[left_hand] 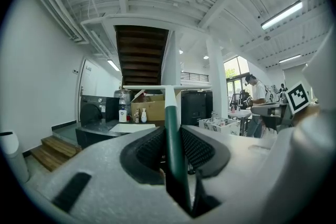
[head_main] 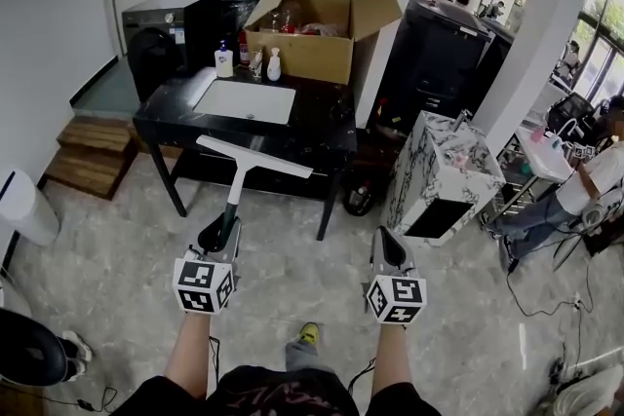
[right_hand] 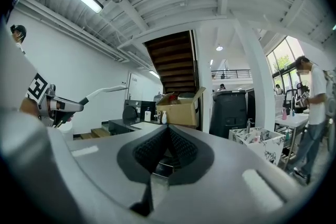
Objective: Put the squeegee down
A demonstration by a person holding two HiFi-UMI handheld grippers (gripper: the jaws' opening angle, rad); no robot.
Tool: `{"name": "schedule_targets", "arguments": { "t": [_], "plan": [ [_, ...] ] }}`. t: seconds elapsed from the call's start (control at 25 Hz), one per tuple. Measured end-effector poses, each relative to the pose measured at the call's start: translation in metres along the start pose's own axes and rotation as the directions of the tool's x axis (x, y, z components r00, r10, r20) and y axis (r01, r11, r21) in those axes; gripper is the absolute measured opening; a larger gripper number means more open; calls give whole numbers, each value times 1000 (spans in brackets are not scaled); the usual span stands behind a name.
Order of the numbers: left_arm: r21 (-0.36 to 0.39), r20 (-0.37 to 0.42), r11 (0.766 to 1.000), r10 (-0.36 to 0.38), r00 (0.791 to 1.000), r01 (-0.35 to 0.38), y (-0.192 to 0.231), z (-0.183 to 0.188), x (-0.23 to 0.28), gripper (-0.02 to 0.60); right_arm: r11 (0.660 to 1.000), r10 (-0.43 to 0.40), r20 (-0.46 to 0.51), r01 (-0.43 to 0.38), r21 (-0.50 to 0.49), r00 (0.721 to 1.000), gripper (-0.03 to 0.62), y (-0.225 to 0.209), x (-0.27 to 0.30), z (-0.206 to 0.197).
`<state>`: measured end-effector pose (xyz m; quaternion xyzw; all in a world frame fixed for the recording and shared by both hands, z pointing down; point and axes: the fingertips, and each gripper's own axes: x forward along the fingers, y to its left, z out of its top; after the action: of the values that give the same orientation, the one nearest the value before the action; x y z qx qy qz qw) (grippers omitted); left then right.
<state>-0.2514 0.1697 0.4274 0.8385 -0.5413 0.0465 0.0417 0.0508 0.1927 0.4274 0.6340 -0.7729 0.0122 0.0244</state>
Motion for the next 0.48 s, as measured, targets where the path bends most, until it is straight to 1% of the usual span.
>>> {"name": "schedule_targets", "arguments": {
  "t": [0.2, 0.36, 0.48],
  "plan": [
    [3, -9, 1000, -1, 1000, 1, 0, -1, 53, 101, 1000, 7, -6, -7, -12, 1000, 2, -27, 44, -5],
    [15, -17, 1000, -8, 1000, 8, -5, 0, 96, 101, 1000, 9, -1, -9, 3, 1000, 2, -55, 78, -8],
    [20, -25, 1000, 0, 1000, 1, -7, 2, 130, 101, 1000, 20, 6, -20, 8, 1000, 2, -77, 107, -6]
  ]
}}
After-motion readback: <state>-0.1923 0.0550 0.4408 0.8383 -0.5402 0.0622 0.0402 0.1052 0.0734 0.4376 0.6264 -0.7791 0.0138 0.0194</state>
